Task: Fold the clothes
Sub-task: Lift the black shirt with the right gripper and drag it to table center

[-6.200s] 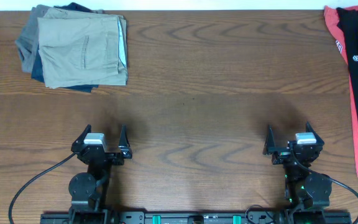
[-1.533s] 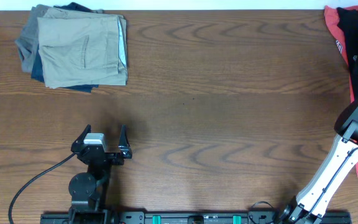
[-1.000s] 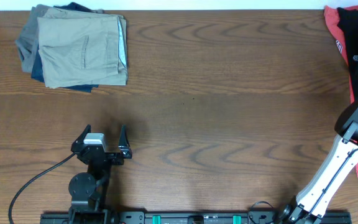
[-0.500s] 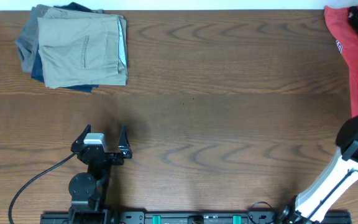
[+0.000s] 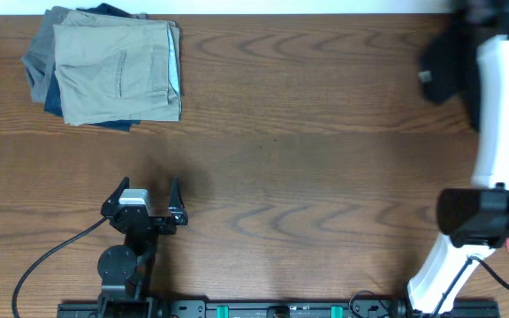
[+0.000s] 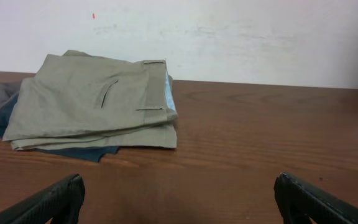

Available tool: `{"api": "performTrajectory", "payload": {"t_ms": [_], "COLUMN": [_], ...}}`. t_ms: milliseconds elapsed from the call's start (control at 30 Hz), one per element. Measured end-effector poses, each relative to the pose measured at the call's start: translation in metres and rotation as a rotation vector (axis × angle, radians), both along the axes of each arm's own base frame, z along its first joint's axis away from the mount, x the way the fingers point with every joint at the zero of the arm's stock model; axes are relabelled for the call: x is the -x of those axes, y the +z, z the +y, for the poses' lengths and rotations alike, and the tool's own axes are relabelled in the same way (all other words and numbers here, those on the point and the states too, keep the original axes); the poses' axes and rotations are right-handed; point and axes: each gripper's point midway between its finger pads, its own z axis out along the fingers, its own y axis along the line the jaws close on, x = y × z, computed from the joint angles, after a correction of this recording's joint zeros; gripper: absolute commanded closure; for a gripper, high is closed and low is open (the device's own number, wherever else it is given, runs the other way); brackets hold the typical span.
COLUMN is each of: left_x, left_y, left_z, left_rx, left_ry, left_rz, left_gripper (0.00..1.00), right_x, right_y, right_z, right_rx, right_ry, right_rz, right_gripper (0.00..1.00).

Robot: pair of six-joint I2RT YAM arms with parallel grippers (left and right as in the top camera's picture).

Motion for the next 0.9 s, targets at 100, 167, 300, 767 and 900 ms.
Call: {"api": "performTrajectory", "payload": {"t_ms": [100, 167, 300, 767, 900], "left_x": [0.000, 0.000, 0.000, 0.000, 0.000], "left_y": [0.000, 0.000, 0.000, 0.000, 0.000], "left_z": [0.000, 0.000, 0.000, 0.000, 0.000], "left_rx": [0.000, 0.000, 0.000, 0.000, 0.000], "left_ry": [0.000, 0.000, 0.000, 0.000, 0.000], "left_rz": [0.000, 0.000, 0.000, 0.000, 0.000], "left_gripper": [0.02, 0.02, 0.02, 0.02, 0.02], "right_x": [-0.003, 0.000, 0.017, 0.107, 0.132], "right_y": [-0.006, -0.015, -0.048, -0.134, -0.149], "right_z": [0.078, 0.135, 0.232, 0.350, 0.337], "right_rx": [-0.027, -0.047, -0.066, -0.008, -0.019], "right_ry": [0.162, 0.282, 0.480, 0.731, 0.701], "right_rz": [0.009, 0.029, 0.106, 0.424, 0.562], "right_gripper": [0.99, 0.99, 0.99, 0.99, 0.99]}}
